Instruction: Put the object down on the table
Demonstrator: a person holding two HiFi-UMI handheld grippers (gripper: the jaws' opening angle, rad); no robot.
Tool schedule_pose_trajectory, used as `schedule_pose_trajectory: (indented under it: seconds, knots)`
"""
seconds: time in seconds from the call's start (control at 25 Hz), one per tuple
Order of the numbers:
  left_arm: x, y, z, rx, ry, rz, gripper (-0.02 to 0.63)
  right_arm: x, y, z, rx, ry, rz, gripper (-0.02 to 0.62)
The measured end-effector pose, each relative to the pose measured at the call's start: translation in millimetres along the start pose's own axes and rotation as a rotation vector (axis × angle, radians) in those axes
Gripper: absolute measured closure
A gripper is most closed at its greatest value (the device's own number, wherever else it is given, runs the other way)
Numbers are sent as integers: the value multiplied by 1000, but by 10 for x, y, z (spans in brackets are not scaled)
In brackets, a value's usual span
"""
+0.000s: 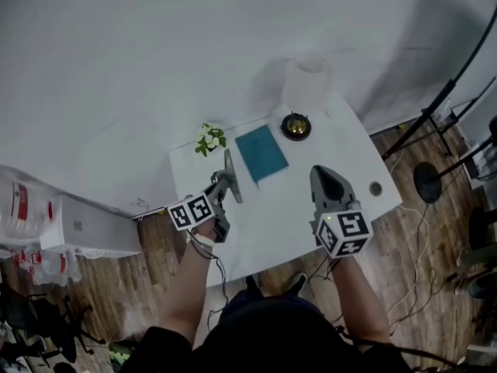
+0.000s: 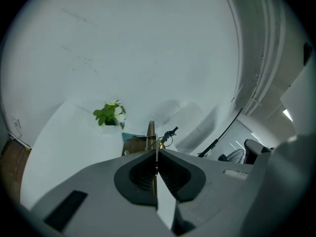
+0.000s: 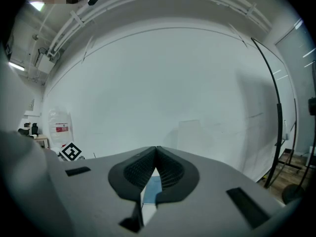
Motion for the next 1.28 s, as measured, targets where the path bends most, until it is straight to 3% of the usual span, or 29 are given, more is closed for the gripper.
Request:
schedule_pose_trajectory:
  seconds: [0.28,0.68,1.0,1.28]
  knots:
    - [-878,113,281,-67,-183,-125,600,-142,144,336,-69,37,-10,591]
    - [-2130,380,620,-205,-415,-311,600,-437,451,842,-174,84,-95,591]
    - [-3008,596,703,-282,-526,-503,600,-650,744,1083,-232,102,-151,591]
    - [-3494,772,576,-336,-650,-619,600,-767,1004,1197,-278,131,-206,591]
Point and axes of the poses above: the fingertips, and each gripper's own axes: y backward along the fingers, x to its left, z out of its top, the point moved 3 cm from there along y, backward along the fingers, and after that the axes turned 6 degrees about y, right-handed, at the moved point
